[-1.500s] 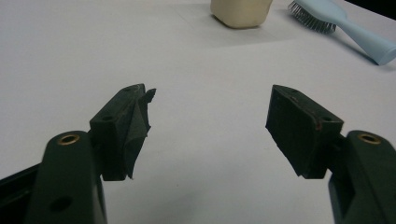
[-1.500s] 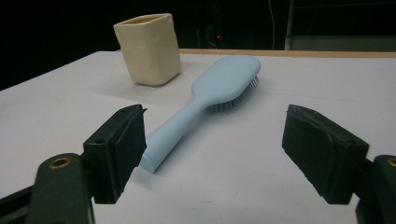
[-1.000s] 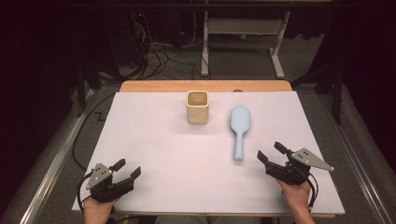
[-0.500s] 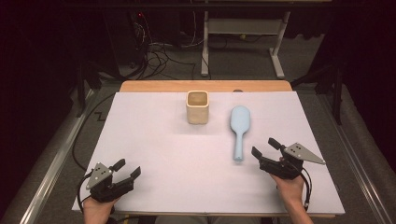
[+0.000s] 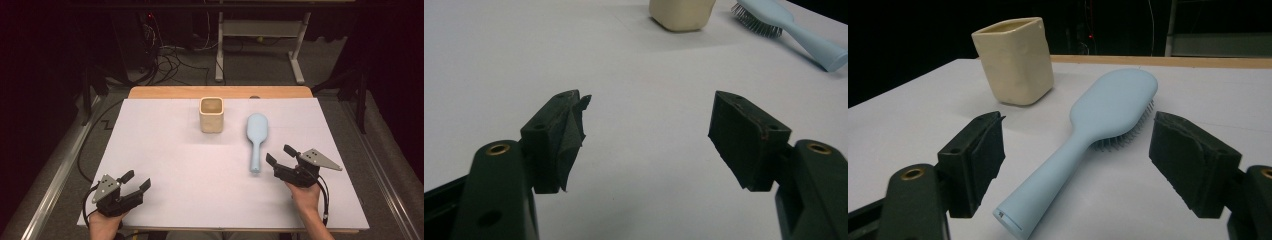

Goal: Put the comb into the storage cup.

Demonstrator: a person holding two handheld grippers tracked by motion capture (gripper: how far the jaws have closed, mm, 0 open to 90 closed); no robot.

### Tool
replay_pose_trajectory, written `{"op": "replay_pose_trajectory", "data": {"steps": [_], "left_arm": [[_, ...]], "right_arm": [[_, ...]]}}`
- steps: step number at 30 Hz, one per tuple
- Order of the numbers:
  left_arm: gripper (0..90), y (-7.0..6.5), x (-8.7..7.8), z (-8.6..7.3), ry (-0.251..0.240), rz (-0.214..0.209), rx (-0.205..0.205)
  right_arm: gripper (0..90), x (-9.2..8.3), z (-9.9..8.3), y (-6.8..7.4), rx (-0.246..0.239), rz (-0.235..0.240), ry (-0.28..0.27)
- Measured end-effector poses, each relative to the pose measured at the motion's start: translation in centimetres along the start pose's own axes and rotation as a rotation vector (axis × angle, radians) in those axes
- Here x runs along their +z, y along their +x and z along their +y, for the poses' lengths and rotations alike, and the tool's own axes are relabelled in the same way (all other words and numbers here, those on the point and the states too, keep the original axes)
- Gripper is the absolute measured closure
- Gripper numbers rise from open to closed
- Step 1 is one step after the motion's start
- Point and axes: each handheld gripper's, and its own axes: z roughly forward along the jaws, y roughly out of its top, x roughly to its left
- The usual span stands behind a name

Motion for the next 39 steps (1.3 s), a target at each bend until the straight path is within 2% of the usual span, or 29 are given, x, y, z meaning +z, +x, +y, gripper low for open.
{"op": "replay_pose_trajectory", "data": {"steps": [19, 36, 39], "left_arm": [[30.6, 0.0, 0.0, 0.0, 0.001, -0.002, 0.0], [30.6, 0.0, 0.0, 0.0, 0.001, -0.003, 0.001], [30.5, 0.0, 0.0, 0.0, 0.001, -0.003, 0.0]], "right_arm": [[22.8, 2.5, 0.7, 0.6, -0.016, 0.012, 0.037], [21.4, 4.0, 1.3, 0.6, -0.004, 0.018, 0.058], [21.1, 4.3, 1.5, 0.5, 0.004, 0.017, 0.076]]}}
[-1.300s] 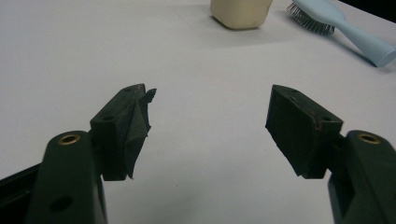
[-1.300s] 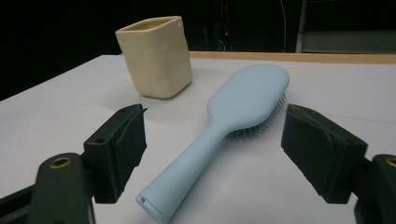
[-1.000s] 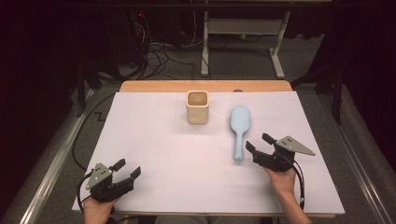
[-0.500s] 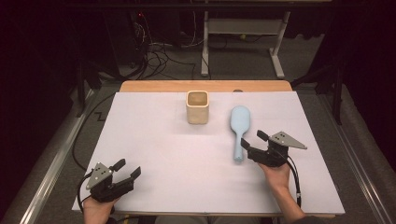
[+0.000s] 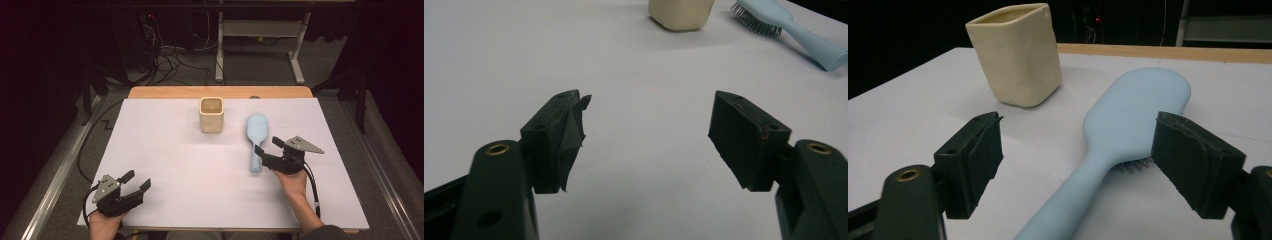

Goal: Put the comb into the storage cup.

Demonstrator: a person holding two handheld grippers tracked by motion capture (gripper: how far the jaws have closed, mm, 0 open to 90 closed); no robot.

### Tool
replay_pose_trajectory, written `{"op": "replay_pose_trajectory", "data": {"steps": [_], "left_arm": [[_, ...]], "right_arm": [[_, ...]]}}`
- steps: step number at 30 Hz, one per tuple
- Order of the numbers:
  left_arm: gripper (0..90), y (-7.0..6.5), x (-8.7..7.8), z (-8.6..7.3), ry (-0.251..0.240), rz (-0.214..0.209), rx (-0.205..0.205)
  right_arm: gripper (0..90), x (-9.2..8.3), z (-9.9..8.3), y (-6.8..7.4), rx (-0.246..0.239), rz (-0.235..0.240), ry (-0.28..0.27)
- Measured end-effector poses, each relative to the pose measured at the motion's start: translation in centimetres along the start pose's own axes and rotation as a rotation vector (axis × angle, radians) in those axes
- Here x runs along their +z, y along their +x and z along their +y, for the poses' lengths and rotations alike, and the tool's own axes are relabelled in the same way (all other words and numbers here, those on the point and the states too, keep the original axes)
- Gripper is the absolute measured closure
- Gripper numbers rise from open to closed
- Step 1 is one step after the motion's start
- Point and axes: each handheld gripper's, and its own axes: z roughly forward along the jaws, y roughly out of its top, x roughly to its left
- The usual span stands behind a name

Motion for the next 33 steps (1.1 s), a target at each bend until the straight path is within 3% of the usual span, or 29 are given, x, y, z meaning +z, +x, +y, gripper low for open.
{"op": "replay_pose_trajectory", "data": {"steps": [6, 21, 26, 29, 33], "left_arm": [[30.5, 0.0, 0.0, 0.0, 0.0, -0.002, 0.0], [30.5, 0.0, 0.0, 0.0, -0.002, -0.004, 0.002], [30.5, 0.0, 0.0, 0.0, -0.003, -0.003, 0.002], [30.5, 0.0, -0.1, 0.0, -0.004, 0.002, 0.0], [30.5, 0.1, -0.1, 0.0, -0.003, 0.005, 0.0]], "right_arm": [[21.1, 0.5, 0.8, 0.0, 0.002, -0.002, 0.034], [21.5, 1.8, 3.1, -0.2, 0.003, 0.02, 0.206], [24.6, 2.2, 3.6, 0.0, -0.017, 0.0, 0.277], [27.1, 2.4, 4.0, 0.2, -0.055, -0.033, 0.313], [28.0, 2.8, 4.5, 0.1, -0.057, -0.05, 0.37]]}}
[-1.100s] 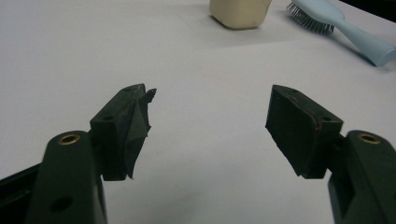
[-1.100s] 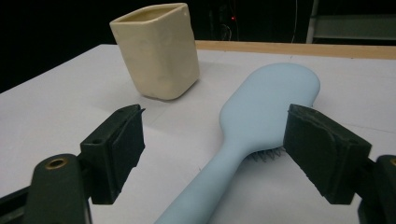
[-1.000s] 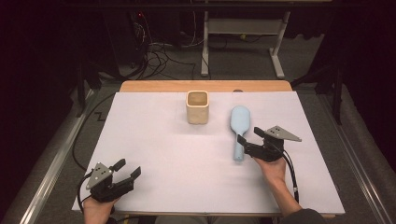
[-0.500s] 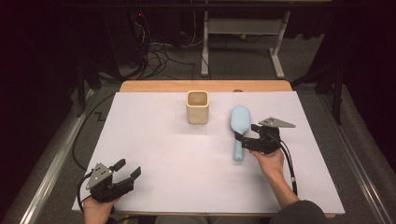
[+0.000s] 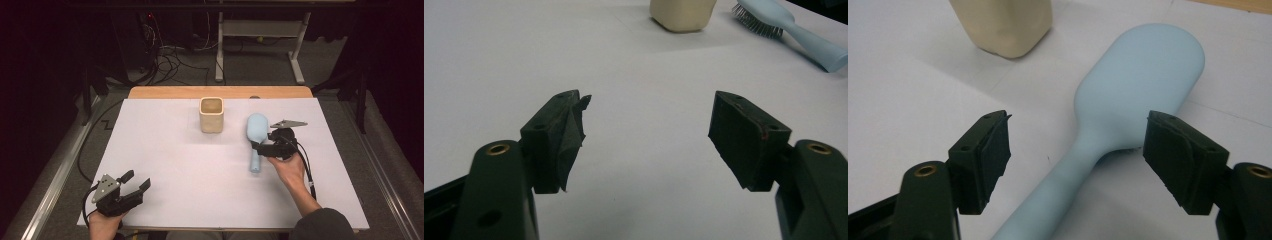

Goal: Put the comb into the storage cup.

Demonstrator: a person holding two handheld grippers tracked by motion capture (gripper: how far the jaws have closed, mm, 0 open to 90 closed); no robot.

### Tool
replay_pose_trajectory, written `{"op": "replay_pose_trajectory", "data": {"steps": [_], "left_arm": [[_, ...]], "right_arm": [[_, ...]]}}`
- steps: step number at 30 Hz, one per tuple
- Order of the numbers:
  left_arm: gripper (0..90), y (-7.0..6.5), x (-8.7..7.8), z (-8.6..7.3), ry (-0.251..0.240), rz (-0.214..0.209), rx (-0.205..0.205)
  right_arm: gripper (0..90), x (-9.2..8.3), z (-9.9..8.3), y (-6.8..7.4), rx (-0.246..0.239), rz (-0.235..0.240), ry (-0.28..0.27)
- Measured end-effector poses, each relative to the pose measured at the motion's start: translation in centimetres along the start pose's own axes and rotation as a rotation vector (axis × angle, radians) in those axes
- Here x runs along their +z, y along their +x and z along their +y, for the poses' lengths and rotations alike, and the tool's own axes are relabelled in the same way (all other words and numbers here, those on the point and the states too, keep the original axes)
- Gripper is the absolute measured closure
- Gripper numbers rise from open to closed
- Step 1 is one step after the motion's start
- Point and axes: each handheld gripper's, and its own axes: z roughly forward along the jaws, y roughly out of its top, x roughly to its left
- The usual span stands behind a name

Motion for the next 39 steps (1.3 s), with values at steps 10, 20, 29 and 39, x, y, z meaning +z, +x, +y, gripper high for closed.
{"op": "replay_pose_trajectory", "data": {"steps": [10, 20, 29, 39], "left_arm": [[30.5, 0.0, 0.0, 0.0, -0.002, -0.005, 0.0], [30.5, 0.0, 0.0, 0.0, -0.004, -0.005, -0.002], [30.5, 0.0, 0.0, 0.1, -0.001, -0.005, 0.001], [30.5, -0.1, 0.0, 0.1, 0.0, -0.008, 0.005]], "right_arm": [[28.7, 1.3, 0.8, -0.4, 0.031, -0.023, 0.166], [28.7, 2.4, 1.6, -0.6, 0.066, -0.04, 0.286], [34.1, 3.7, 2.0, -0.3, 0.088, -0.051, 0.364], [38.6, 4.8, 2.0, -0.4, 0.126, -0.054, 0.43]]}}
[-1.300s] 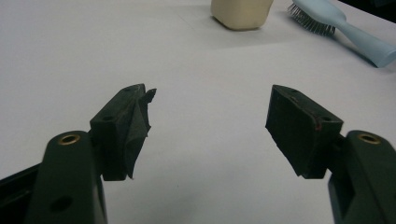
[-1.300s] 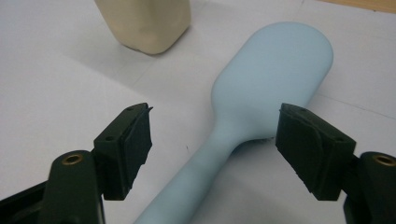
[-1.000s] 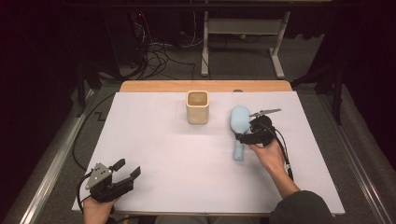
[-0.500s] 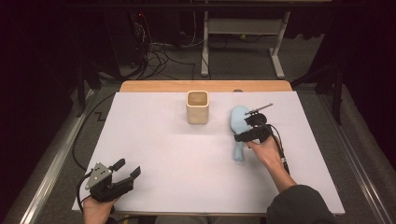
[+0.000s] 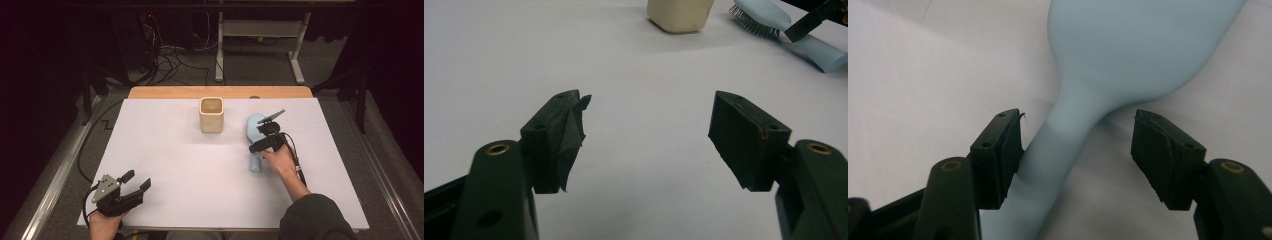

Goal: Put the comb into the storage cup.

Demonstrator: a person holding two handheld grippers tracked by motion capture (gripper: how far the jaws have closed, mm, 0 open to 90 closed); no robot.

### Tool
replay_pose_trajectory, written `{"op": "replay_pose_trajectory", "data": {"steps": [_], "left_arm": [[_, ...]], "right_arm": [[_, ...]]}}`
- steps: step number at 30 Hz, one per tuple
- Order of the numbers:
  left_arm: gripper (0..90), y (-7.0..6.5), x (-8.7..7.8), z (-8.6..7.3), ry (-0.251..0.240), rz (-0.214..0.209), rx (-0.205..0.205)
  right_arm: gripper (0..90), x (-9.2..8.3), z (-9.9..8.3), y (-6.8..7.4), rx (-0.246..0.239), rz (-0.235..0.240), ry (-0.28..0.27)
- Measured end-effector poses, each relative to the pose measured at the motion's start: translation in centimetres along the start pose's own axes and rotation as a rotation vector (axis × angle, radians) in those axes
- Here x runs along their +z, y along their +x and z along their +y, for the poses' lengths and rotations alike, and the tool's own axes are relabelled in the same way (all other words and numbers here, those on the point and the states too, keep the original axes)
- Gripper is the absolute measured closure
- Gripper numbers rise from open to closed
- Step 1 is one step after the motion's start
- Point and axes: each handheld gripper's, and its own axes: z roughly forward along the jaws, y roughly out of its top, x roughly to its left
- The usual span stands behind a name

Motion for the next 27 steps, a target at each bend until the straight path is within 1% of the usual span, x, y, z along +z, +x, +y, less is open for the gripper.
{"op": "replay_pose_trajectory", "data": {"steps": [1, 6, 13, 17, 21, 27], "left_arm": [[30.5, 0.0, 0.0, 0.0, -0.001, 0.0, 0.0], [30.5, 0.0, 0.0, 0.0, -0.001, 0.0, 0.0], [30.5, 0.0, 0.0, 0.0, 0.003, 0.0, 0.001], [30.5, 0.0, 0.0, 0.0, 0.002, -0.003, 0.001], [30.5, 0.0, 0.0, 0.0, 0.001, -0.004, 0.0], [30.5, -0.1, 0.0, 0.0, 0.0, -0.003, -0.001]], "right_arm": [[39.3, 0.1, 0.0, 0.0, 0.009, 0.001, 0.006], [41.9, 0.4, 0.3, 0.2, 0.019, -0.003, 0.016], [47.2, 0.8, 0.7, 0.7, 0.001, -0.031, 0.03], [49.4, 1.1, 0.9, 1.0, -0.004, -0.047, 0.052], [51.4, 1.1, 1.0, 0.9, -0.002, -0.052, 0.052], [59.0, 1.1, 1.0, 0.8, -0.003, -0.065, 0.055]]}}
